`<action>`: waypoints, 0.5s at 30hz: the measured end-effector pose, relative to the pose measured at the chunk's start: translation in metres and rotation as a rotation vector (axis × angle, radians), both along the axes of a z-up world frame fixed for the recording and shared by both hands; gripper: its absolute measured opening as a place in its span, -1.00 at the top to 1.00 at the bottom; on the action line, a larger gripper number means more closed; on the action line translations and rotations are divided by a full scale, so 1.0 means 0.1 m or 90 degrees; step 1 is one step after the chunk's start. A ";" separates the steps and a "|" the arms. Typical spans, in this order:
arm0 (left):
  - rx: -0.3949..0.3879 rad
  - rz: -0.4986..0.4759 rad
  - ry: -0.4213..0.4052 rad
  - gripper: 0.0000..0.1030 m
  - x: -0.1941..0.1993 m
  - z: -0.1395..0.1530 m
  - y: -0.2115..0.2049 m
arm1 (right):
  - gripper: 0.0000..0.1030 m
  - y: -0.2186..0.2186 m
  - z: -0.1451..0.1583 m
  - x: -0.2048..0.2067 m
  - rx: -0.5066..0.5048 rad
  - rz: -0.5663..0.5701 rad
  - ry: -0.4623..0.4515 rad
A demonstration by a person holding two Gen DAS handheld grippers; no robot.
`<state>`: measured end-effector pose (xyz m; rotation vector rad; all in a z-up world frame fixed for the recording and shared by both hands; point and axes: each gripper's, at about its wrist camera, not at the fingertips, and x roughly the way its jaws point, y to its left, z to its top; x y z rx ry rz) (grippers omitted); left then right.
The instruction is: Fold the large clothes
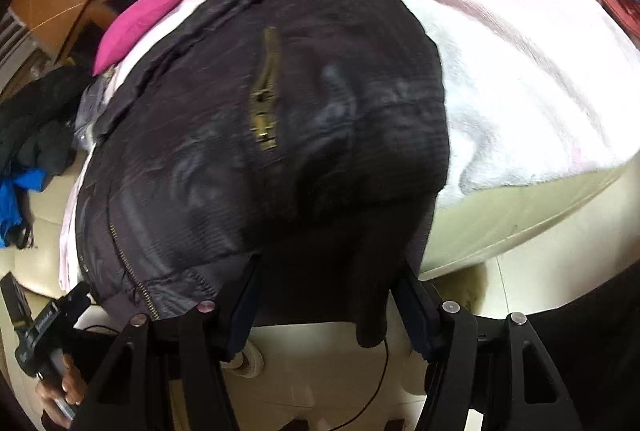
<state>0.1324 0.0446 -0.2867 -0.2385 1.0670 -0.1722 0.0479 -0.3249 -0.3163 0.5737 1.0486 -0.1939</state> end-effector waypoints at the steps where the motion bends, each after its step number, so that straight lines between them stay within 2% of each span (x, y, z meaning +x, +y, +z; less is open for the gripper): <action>1: -0.006 -0.004 0.003 -0.33 0.01 -0.02 -0.01 | -0.29 -0.01 -0.02 0.02 0.000 0.000 0.003; 3: -0.010 -0.015 0.007 -0.27 0.02 -0.04 -0.04 | -0.33 0.00 -0.04 0.08 -0.004 0.010 0.003; 5: 0.005 -0.023 0.002 0.31 0.02 -0.04 -0.09 | -0.33 0.05 -0.03 0.11 -0.026 0.029 -0.002; 6: 0.015 -0.021 -0.006 0.41 0.01 -0.02 -0.10 | -0.27 0.08 -0.03 0.08 -0.026 0.032 -0.004; 7: 0.017 -0.020 -0.010 0.66 0.01 -0.01 -0.10 | -0.19 0.03 -0.01 0.08 -0.021 0.035 -0.010; 8: 0.016 -0.019 -0.015 0.82 0.01 0.01 -0.11 | 0.13 0.01 0.03 0.06 -0.011 0.040 -0.020; 9: 0.010 -0.019 -0.020 0.84 0.02 0.04 -0.09 | 0.23 0.01 0.07 0.04 -0.009 0.042 -0.027; 11: -0.014 -0.031 -0.037 0.89 0.02 0.11 -0.10 | 0.23 -0.09 0.18 -0.04 0.020 0.050 -0.056; 13: -0.005 -0.046 -0.049 0.89 0.02 0.14 -0.19 | 0.23 -0.20 0.21 -0.08 0.064 0.049 -0.078; 15: 0.007 -0.057 -0.024 0.84 0.07 0.07 -0.25 | 0.21 -0.28 0.10 -0.06 0.091 0.034 -0.053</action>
